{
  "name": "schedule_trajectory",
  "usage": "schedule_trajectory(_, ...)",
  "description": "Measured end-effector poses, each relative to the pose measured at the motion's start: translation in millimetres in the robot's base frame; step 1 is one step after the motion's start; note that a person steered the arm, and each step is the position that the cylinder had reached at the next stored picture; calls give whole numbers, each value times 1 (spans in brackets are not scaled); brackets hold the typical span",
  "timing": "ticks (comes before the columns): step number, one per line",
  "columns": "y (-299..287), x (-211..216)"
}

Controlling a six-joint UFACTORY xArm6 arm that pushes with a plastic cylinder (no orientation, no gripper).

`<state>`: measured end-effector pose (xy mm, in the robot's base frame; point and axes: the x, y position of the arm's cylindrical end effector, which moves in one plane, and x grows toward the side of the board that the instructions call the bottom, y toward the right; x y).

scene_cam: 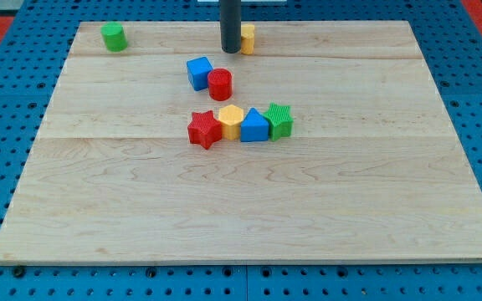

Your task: Slide the blue cube below the yellow heart

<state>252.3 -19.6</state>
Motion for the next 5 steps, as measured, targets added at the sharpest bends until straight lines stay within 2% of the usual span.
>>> schedule_trajectory(2,-23,-2)
schedule_trajectory(3,-40,29)
schedule_trajectory(5,-73,38)
